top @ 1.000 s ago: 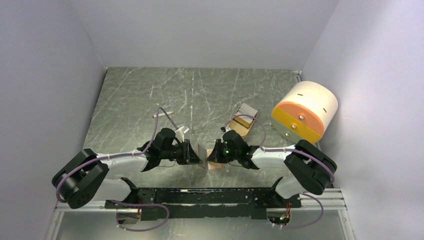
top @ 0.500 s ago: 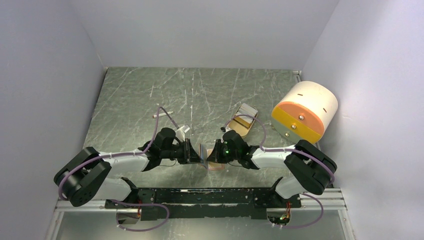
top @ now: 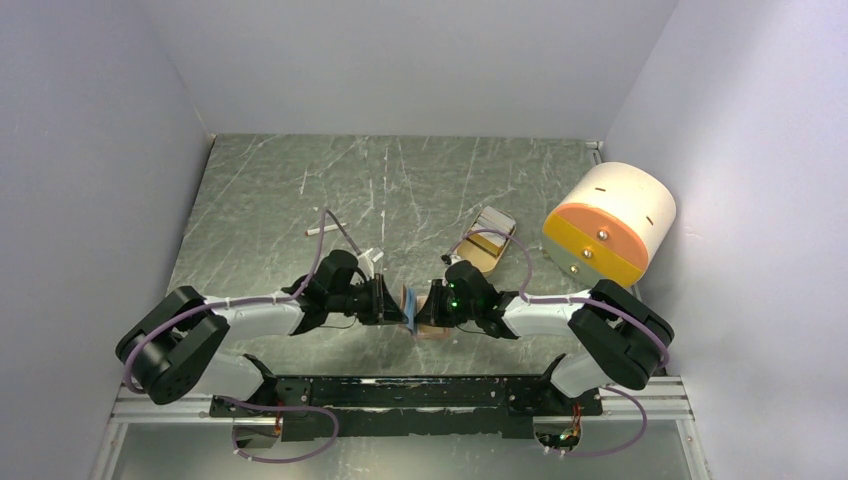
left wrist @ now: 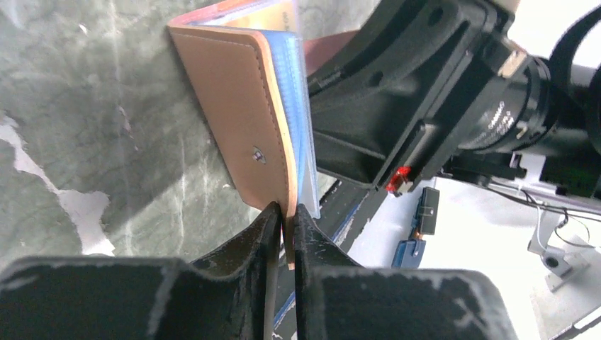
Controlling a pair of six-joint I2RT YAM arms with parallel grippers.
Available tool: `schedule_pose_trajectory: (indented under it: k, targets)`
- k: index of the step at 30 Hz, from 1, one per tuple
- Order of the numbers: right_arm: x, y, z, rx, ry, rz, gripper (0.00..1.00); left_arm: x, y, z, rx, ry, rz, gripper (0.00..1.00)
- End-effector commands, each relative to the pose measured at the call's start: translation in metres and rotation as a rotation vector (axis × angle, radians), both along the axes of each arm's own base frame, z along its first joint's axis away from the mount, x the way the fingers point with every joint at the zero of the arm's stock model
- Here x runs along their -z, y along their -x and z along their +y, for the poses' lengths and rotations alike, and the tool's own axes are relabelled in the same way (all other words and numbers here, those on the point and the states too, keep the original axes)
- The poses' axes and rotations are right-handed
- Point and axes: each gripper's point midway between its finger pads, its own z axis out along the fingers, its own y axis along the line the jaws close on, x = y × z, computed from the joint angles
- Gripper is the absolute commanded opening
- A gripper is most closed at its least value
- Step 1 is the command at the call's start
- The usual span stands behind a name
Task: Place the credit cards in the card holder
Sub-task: Insert the credit card into the card holder, then turn over the card slot in the card holder.
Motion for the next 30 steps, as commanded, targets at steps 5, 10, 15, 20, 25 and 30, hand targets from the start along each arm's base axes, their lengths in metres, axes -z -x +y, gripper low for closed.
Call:
schedule_pose_trajectory:
  k: [5, 10, 15, 20, 25, 30]
  targets:
    - [-0.010, -0.003, 0.005, -0.016, 0.000, -0.040, 0.14, 0.017, -0.009, 0.009, -0.052, -0.132, 0.043, 0.21]
    - [-0.012, -0.003, 0.005, -0.013, 0.001, -0.048, 0.15, 0.011, -0.011, 0.010, -0.060, -0.138, 0.042, 0.25]
    - [-0.010, -0.003, 0.006, -0.016, 0.003, -0.046, 0.15, 0.005, -0.012, 0.006, -0.043, -0.124, 0.030, 0.28]
    - [-0.008, -0.001, 0.008, -0.019, 0.002, -0.044, 0.15, 0.006, -0.017, 0.001, -0.039, -0.116, 0.021, 0.29]
    - [-0.010, 0.000, 0.011, -0.029, 0.000, -0.046, 0.16, 0.004, -0.021, -0.004, -0.030, -0.107, 0.019, 0.30]
    - [-0.018, -0.008, -0.003, 0.005, 0.077, -0.087, 0.24, 0.003, -0.025, -0.004, -0.036, -0.128, 0.011, 0.30]
